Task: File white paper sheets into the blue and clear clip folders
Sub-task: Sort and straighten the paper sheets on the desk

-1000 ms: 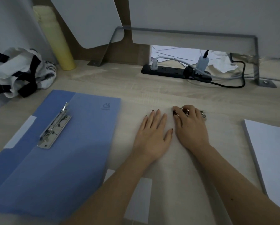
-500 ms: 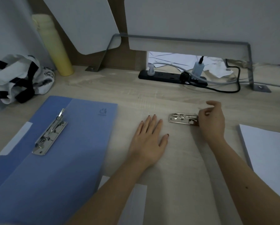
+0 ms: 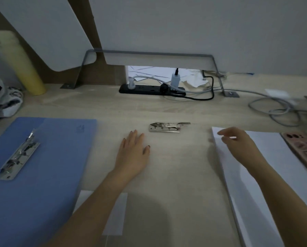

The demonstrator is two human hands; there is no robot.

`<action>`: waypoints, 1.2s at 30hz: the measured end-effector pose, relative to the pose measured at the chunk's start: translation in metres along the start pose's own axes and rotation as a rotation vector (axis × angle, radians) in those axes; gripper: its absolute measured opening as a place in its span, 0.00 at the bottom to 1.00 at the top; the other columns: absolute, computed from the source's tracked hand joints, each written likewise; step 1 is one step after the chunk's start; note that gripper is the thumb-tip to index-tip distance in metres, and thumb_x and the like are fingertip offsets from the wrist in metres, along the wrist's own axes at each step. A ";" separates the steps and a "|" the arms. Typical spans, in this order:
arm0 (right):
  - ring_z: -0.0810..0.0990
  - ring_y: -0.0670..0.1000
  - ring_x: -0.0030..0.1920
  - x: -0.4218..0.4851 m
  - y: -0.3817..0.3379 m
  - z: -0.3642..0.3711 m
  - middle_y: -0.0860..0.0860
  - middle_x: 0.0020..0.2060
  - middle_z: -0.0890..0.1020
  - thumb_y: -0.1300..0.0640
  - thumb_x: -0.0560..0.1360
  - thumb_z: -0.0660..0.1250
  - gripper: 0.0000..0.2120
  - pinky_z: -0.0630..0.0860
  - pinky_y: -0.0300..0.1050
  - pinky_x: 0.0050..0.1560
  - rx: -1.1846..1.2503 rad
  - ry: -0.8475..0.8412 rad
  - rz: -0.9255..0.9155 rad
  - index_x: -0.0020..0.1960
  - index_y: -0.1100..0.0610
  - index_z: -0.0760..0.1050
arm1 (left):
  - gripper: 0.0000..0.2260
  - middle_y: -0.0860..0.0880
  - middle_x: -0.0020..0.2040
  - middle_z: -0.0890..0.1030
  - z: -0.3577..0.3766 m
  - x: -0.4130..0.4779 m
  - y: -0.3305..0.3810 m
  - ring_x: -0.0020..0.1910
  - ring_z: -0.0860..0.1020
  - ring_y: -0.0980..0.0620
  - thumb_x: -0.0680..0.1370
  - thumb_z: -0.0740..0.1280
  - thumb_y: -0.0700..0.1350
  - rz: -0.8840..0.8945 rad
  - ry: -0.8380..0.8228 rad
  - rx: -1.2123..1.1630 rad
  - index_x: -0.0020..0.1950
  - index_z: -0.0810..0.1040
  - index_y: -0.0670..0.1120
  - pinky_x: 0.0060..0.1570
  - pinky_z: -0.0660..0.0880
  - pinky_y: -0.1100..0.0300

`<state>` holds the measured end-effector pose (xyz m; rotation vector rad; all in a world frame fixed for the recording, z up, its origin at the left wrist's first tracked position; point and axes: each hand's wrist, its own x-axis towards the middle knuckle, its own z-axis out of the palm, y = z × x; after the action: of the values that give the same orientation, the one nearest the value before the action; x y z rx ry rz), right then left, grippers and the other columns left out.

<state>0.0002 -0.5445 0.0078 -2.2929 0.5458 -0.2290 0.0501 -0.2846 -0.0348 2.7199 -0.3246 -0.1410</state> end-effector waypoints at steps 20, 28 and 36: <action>0.78 0.55 0.54 -0.072 0.056 -0.036 0.54 0.58 0.77 0.56 0.79 0.56 0.14 0.72 0.44 0.51 -0.453 -0.035 -0.089 0.60 0.57 0.75 | 0.04 0.48 0.41 0.75 0.027 -0.046 0.175 0.41 0.76 0.54 0.77 0.60 0.41 -0.389 -0.537 -1.188 0.48 0.73 0.43 0.46 0.73 0.62; 0.76 0.52 0.56 -0.072 0.050 -0.037 0.53 0.58 0.77 0.39 0.75 0.58 0.22 0.65 0.42 0.48 -0.179 -0.092 0.016 0.60 0.53 0.72 | 0.13 0.47 0.52 0.81 0.042 -0.058 0.184 0.51 0.79 0.51 0.79 0.56 0.43 -0.262 -0.511 -1.214 0.58 0.77 0.44 0.55 0.77 0.56; 0.77 0.48 0.53 -0.077 0.054 -0.048 0.45 0.48 0.80 0.45 0.75 0.60 0.12 0.70 0.45 0.54 0.192 -0.114 0.111 0.51 0.50 0.77 | 0.18 0.54 0.66 0.76 0.059 -0.084 0.193 0.65 0.74 0.52 0.79 0.59 0.53 -0.052 -0.430 -1.197 0.69 0.66 0.64 0.66 0.71 0.51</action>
<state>-0.1008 -0.5743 0.0035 -2.0684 0.5652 -0.0916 -0.0796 -0.4588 -0.0082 1.4913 -0.1823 -0.6863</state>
